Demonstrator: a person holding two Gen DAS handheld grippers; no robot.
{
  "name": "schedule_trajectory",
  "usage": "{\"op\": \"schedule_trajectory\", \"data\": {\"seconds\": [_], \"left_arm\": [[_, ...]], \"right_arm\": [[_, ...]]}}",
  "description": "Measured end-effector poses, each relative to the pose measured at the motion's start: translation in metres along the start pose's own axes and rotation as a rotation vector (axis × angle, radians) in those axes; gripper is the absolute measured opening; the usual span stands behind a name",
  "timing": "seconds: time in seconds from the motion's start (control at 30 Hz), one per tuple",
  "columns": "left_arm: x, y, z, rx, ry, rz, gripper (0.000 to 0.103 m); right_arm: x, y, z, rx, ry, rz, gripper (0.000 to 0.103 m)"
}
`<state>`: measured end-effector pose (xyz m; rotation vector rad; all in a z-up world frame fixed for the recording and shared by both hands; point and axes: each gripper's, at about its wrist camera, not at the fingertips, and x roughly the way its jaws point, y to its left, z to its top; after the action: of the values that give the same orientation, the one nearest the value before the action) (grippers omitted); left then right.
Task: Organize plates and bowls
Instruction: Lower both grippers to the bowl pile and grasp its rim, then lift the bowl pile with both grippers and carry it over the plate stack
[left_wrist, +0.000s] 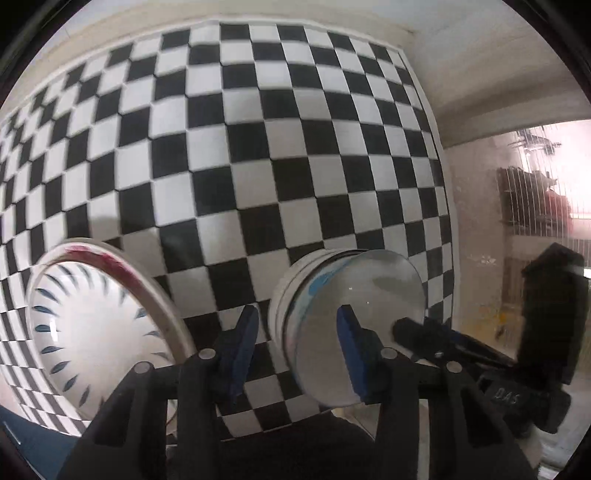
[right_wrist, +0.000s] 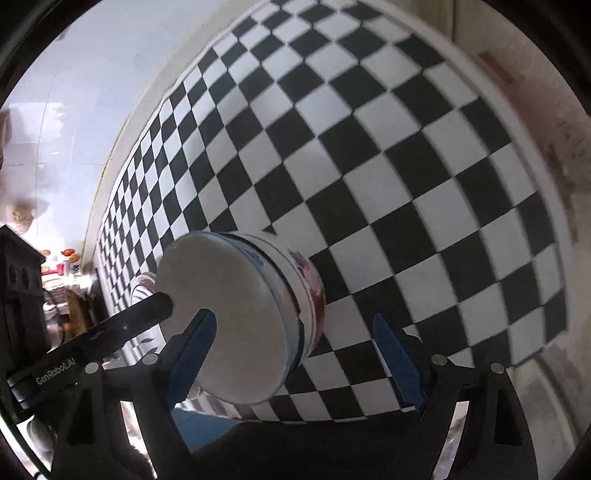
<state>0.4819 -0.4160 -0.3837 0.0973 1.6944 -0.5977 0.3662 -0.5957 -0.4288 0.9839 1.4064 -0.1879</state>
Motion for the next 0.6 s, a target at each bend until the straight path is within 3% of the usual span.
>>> {"op": "schedule_trajectory", "data": {"seconds": [0.37,0.6], "left_arm": [[0.033,0.001,0.015,-0.007,0.090,-0.052,0.040],[0.046,0.007,0.022,0.001,0.118,-0.051,0.040]], "right_arm": [[0.037,-0.004,0.009,-0.007,0.079,0.038,0.079],[0.055,-0.006,0.018,-0.023,0.128,0.060,0.066]]}}
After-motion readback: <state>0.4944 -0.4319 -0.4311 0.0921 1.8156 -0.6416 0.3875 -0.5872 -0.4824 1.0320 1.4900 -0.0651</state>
